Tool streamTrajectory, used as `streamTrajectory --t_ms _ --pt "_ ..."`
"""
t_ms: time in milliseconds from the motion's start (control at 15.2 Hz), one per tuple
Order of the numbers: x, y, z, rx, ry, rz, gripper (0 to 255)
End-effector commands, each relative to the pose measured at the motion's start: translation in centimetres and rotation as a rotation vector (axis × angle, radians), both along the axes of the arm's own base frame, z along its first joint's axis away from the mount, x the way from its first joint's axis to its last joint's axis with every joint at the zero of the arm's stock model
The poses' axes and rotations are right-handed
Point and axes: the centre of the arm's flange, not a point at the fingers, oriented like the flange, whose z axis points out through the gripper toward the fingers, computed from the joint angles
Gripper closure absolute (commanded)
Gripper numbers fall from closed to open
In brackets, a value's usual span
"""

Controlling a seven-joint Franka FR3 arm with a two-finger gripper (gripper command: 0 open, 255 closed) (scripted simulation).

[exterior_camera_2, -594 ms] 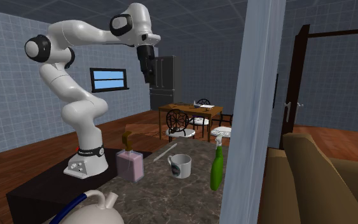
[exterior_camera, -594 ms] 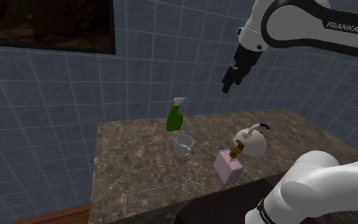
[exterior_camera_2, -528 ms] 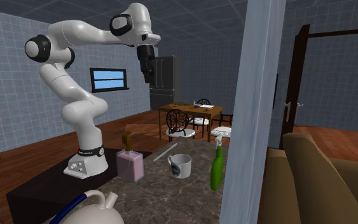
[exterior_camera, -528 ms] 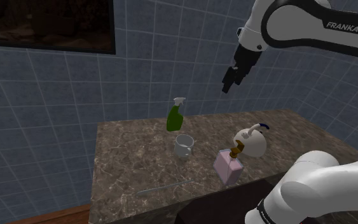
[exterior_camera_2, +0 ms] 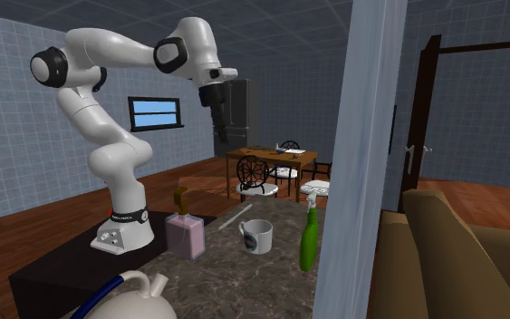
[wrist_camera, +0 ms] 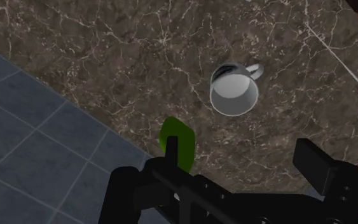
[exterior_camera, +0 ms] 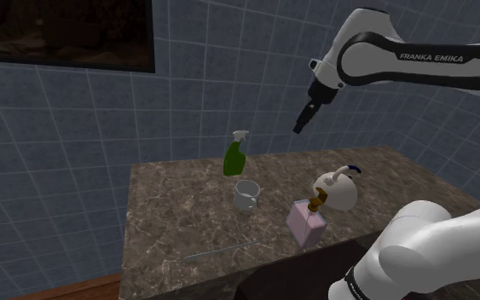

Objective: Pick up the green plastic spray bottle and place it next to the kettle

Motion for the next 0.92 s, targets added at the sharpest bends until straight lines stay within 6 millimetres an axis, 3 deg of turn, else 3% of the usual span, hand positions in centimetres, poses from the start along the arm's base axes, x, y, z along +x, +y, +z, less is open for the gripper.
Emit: streamTrajectory --t_ms 0,462,858 --pt "1.2 -1.8 -1.9 0.020 -0.015 0.071 0" --pt "6.9 -6.9 -8.4 0.097 -0.054 0.304 0" --pt "12.8 -9.7 -14.1 0.163 -0.087 0.503 0"
